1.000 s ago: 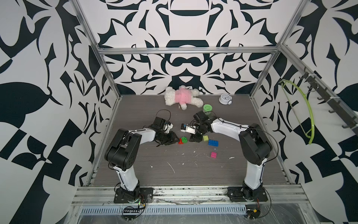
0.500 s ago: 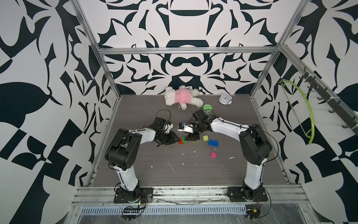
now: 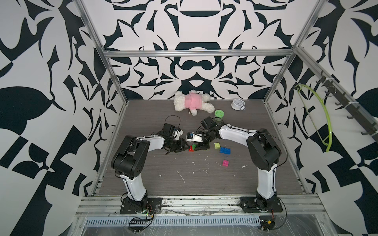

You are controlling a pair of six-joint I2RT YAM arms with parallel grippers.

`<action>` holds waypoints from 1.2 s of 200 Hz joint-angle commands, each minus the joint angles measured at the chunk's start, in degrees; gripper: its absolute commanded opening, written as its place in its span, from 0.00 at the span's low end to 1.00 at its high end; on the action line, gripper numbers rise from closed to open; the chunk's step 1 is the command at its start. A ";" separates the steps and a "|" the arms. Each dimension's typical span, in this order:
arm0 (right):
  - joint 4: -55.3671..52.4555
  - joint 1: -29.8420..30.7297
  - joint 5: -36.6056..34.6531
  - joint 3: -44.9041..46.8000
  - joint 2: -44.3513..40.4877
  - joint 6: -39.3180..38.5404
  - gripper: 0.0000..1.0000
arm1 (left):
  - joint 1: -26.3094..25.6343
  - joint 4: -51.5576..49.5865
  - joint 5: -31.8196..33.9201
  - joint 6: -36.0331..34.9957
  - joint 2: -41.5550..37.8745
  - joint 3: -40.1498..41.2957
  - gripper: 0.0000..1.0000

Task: Assemble the letter y with lego
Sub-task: Pick up the lego brick from the center of the board.

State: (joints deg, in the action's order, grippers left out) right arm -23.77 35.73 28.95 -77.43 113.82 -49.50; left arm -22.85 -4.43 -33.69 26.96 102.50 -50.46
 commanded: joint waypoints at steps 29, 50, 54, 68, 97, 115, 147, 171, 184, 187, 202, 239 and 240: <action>-1.61 0.22 1.69 -1.88 -1.29 -0.42 0.40 | -0.09 -2.04 2.50 -0.95 2.45 2.11 0.42; -4.03 0.47 0.33 -3.21 -1.58 -0.42 0.35 | -0.07 0.13 1.78 -0.41 2.40 3.17 0.42; -4.56 0.55 -0.19 -3.55 -1.46 -0.48 0.35 | -0.08 0.63 1.63 -0.26 2.36 3.35 0.42; -7.15 1.18 -2.53 -4.91 -1.19 -1.05 0.34 | -0.09 2.31 1.11 0.32 2.53 4.02 0.42; -11.00 2.89 -6.51 -6.91 -0.25 -2.88 0.33 | 0.02 5.76 -0.09 1.52 3.24 5.07 0.42; -13.45 3.62 -8.45 -8.52 0.77 -3.36 0.33 | 0.43 9.00 -1.26 2.83 3.85 6.44 0.41; -17.71 4.81 -11.70 -11.51 2.76 -4.51 0.30 | 1.29 12.32 -2.47 4.65 4.20 7.85 0.41; -18.56 5.32 -13.13 -12.69 3.38 -5.17 0.29 | 2.41 14.67 -3.22 6.16 4.55 9.04 0.40; -18.40 5.32 -13.26 -13.13 3.05 -5.73 0.29 | 3.04 14.80 -3.46 5.93 4.63 9.35 0.39; -18.36 5.32 -13.41 -13.17 2.93 -5.89 0.29 | 3.26 14.92 -3.55 5.91 4.60 9.43 0.39; -18.24 5.32 -13.48 -14.08 2.50 -6.80 0.29 | 4.53 15.38 -3.87 6.23 4.42 9.99 0.40; -22.88 5.87 -16.54 -20.82 4.11 -4.18 0.29 | 8.23 17.44 -4.98 8.19 2.19 11.62 0.45; -23.06 5.90 -16.64 -21.00 4.21 -3.97 0.29 | 8.38 17.48 -4.98 8.24 2.05 11.70 0.45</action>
State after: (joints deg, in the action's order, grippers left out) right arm -42.61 40.99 14.68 -92.38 118.15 -55.29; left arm -17.12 16.34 -42.68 33.82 104.29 -41.93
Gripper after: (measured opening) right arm 0.326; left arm 0.435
